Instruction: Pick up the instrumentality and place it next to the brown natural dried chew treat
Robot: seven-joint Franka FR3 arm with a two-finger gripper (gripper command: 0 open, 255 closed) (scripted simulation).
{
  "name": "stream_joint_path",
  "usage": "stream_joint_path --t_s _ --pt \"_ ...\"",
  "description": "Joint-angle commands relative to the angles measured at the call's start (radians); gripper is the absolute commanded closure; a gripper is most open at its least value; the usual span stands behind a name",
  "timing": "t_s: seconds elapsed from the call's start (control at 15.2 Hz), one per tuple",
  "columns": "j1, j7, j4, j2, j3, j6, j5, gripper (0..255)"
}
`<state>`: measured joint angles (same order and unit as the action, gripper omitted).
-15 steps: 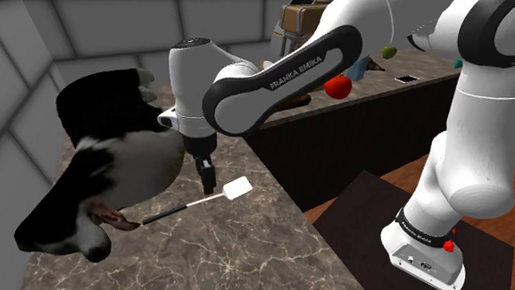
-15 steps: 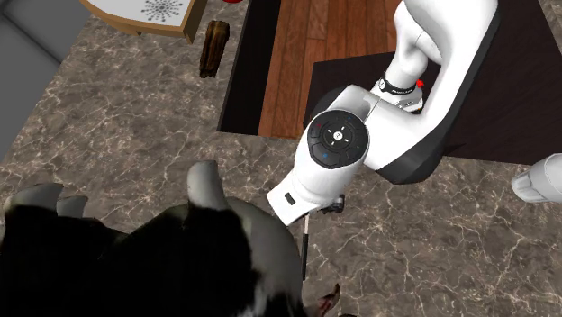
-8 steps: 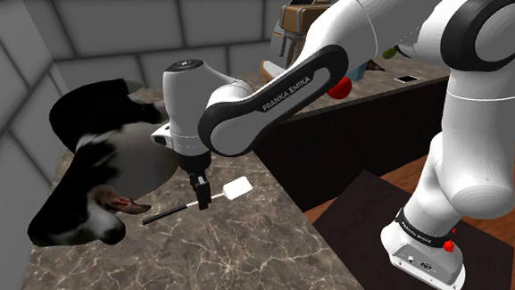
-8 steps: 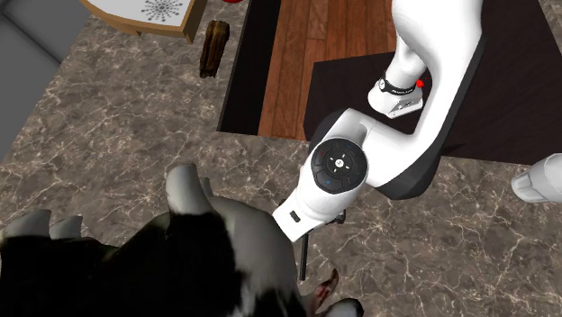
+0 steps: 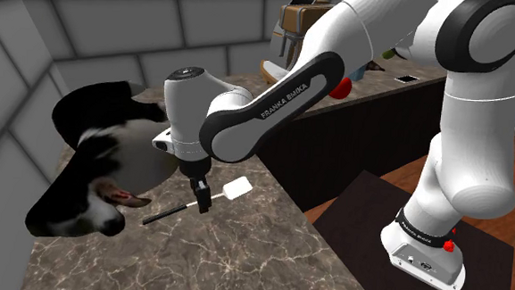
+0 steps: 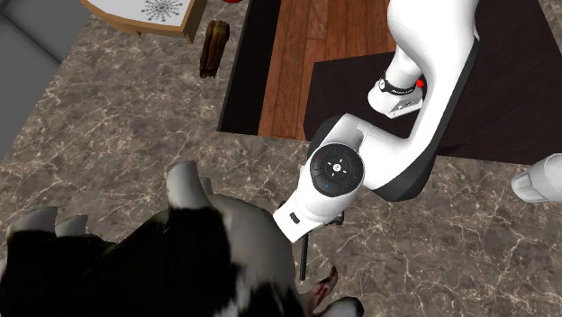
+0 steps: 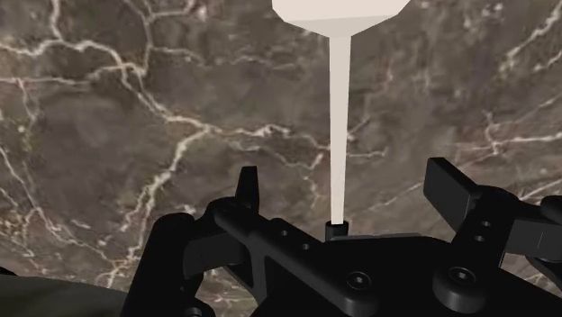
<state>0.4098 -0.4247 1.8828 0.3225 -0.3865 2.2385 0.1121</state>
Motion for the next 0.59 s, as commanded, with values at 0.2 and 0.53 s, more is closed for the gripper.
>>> stream_joint_path --t_s 0.2,0.53 --pt "0.000 0.000 0.000 0.000 0.000 0.000 0.000 255" --pt "0.000 0.000 0.000 0.000 0.000 0.000 0.000 255"
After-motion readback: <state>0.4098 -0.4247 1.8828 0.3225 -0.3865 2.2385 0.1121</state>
